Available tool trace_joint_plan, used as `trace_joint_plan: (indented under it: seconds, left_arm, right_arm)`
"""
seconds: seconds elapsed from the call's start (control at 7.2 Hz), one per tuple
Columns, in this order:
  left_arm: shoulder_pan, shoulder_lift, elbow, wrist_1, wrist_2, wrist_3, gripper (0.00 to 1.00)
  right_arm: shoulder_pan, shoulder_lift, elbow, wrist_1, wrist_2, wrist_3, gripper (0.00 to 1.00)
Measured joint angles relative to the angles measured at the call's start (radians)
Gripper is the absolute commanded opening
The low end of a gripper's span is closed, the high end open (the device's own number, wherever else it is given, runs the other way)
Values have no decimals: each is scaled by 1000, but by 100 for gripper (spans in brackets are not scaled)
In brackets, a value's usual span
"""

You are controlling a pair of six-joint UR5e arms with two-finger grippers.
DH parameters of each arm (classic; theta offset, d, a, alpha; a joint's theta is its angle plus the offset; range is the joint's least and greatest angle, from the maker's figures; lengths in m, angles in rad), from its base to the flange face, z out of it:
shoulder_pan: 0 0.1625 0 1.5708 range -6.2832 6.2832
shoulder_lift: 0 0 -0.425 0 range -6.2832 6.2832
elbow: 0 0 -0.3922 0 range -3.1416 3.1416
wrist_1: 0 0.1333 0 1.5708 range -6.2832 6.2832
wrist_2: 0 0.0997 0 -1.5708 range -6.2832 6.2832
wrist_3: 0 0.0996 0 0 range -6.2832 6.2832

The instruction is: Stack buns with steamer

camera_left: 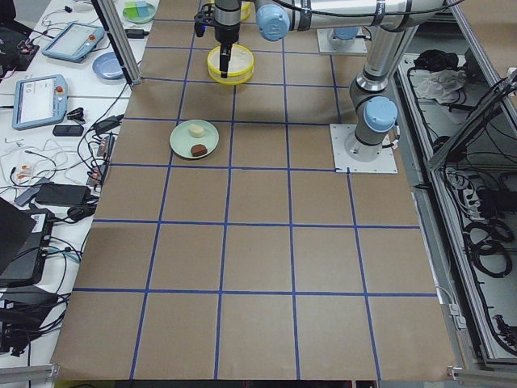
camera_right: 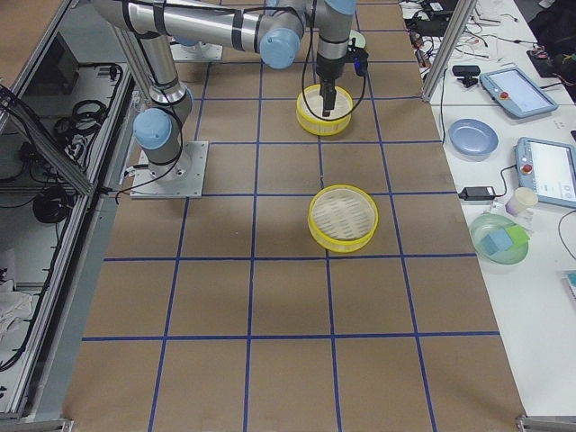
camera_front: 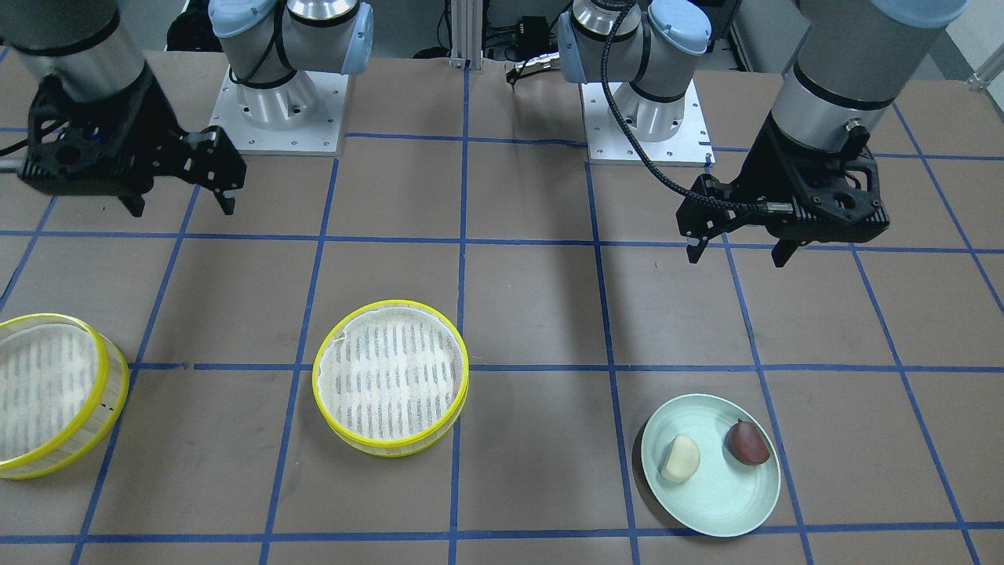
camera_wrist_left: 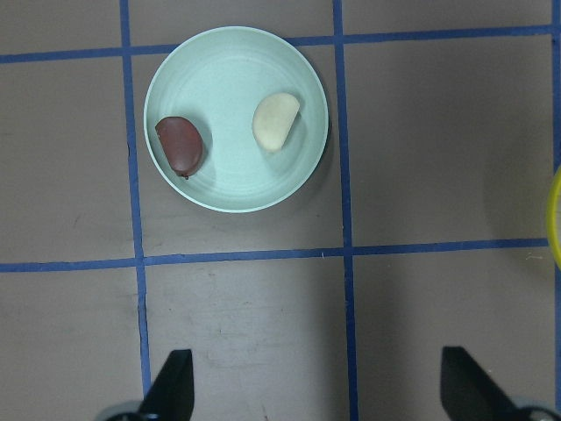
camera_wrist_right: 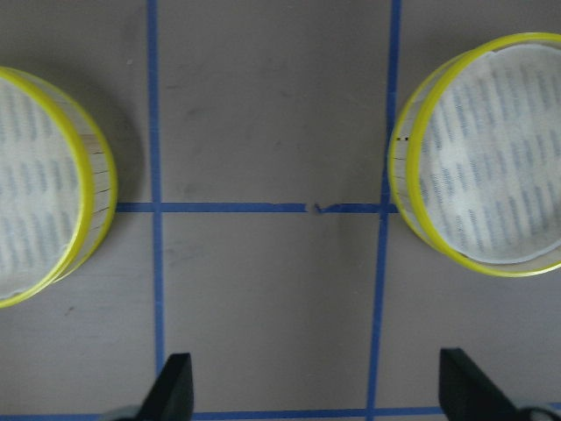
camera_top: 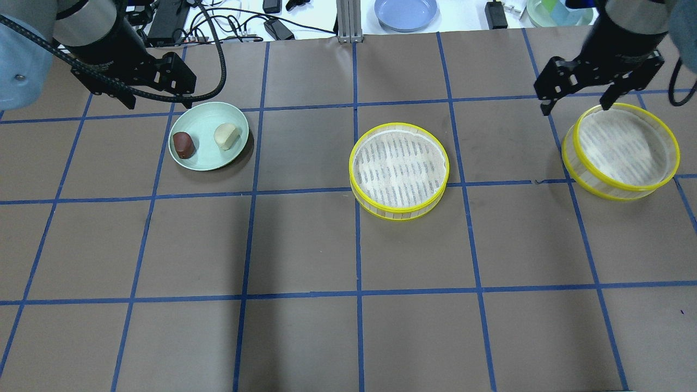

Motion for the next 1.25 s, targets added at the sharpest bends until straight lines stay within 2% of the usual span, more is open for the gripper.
trace_joint_plan:
  seconds: [0.28, 0.56, 0.83, 0.97, 1.11, 1.25]
  left_arm:
    - [27, -50, -11, 61, -9, 5, 100]
    - [35, -147, -72, 283, -14, 7, 100]
    - [37, -265, -98, 473, -19, 67, 100]
    - [39, -328, -97, 556, -35, 130, 97]
    - [41, -385, -94, 614, -66, 182, 91]
    - [43, -433, -92, 638, -89, 210, 88]
  right_arm:
    - [-203, 75, -3, -78, -23, -139, 99]
    - [-351, 210, -6, -215, -22, -252, 99]
    - [-425, 368, -22, -370, 10, -326, 99]
    - [-438, 424, -37, -406, 28, -360, 99]
    - [-443, 455, -45, -425, 41, -380, 96]
    - [-445, 474, -46, -430, 52, -397, 84]
